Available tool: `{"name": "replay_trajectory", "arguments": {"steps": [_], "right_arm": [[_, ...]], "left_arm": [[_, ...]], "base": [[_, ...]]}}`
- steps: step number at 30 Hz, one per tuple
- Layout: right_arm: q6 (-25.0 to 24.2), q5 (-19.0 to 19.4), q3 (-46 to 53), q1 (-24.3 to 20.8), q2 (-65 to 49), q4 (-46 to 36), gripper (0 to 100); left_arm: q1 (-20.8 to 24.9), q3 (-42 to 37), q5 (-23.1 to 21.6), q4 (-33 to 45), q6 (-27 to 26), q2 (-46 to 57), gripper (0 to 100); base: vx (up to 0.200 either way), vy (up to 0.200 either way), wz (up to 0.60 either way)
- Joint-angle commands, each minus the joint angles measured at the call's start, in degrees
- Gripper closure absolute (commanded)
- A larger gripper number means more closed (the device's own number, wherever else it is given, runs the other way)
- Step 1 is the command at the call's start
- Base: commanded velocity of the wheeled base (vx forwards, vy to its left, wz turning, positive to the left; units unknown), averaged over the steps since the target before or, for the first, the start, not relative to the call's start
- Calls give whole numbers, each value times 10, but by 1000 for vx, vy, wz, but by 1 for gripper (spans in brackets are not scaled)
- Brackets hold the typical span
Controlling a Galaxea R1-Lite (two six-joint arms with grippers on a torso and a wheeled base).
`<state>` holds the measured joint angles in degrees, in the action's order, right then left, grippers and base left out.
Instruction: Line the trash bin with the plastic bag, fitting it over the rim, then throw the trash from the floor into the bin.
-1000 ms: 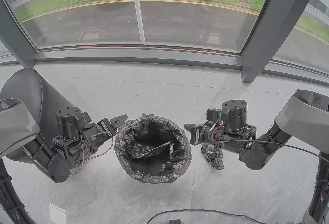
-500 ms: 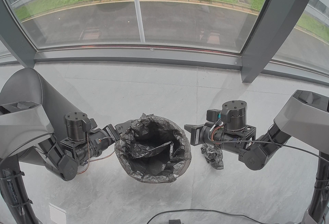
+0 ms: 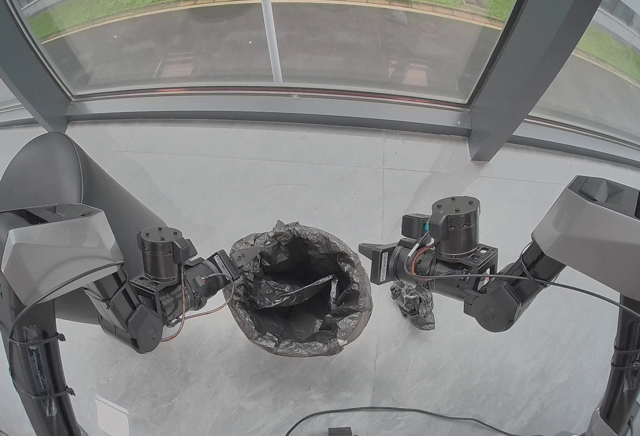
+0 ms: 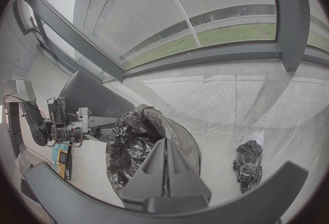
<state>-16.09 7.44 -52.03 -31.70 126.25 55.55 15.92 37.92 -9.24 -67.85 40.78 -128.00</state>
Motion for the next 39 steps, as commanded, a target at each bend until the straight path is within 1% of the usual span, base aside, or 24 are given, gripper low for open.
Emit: {"name": "replay_trajectory", "arguments": {"steps": [1, 7, 13, 14, 19, 22, 23, 25, 26, 27, 28, 29, 31, 32, 34, 36, 37, 38, 39], "right_arm": [[0, 0, 1, 1, 1, 0, 100], [0, 1, 1, 0, 2, 0, 100], [0, 0, 2, 0, 1, 0, 100], [0, 0, 4, 0, 1, 0, 100], [1, -1, 12, 0, -5, 1, 100], [2, -2, 16, 0, -6, 7, 100], [4, -12, 19, 1, -6, 11, 100], [8, -51, 18, 2, -7, 16, 100], [11, -73, 18, 5, -9, 16, 100], [15, -86, 18, 8, -12, 16, 100], [19, -93, 18, 11, -14, 16, 100], [34, -102, 20, 23, -20, 14, 100], [48, -105, 23, 30, -22, 8, 100], [66, -109, 25, 37, -23, 4, 100], [91, -117, 29, 48, -22, -4, 100], [113, -132, 30, 55, -20, -18, 100], [129, -146, 29, 62, -17, -29, 100], [135, -150, 29, 66, -16, -33, 100], [149, -154, 28, 81, -7, -43, 100]], "left_arm": [[0, 5, 19, -17, -3, -24, 0], [-3, 3, 22, -25, -15, -30, 0], [1, -17, 24, -34, -13, -3, 0], [6, -44, 24, -50, -11, 20, 0], [32, -112, 26, -90, -11, 89, 0], [39, -132, 38, -105, -16, 120, 0], [37, -139, 46, -107, -22, 137, 0], [25, -142, 59, -103, -51, 161, 0], [13, -145, 70, -103, -70, 172, 0], [1, -150, 80, -107, -88, 180, 0], [-5, -152, 86, -109, -99, 184, 0], [-19, -154, 97, -109, -134, 196, 0], [-27, -155, 99, -109, -160, 203, 0], [-38, -160, 100, -110, -192, 210, 0], [-41, -167, 103, -111, -209, 213, 0], [-46, -171, 102, -111, -211, 215, 0], [-55, -169, 101, -112, -212, 215, 0], [-59, -167, 101, -111, -213, 215, 0], [-72, -162, 96, -111, -213, 214, 0]], "base": [[0, 0, 0], [0, 0, 0], [0, 0, 0], [0, 0, 0], [0, 0, 0], [0, 0, 0], [0, 0, 0], [0, 0, 0], [0, 0, 0], [0, 0, 0], [0, 0, 0], [0, 0, 0], [0, 0, 0], [0, 0, 0], [0, 0, 0], [0, 0, 0], [0, 0, 0], [0, 0, 0], [0, 0, 0]]}}
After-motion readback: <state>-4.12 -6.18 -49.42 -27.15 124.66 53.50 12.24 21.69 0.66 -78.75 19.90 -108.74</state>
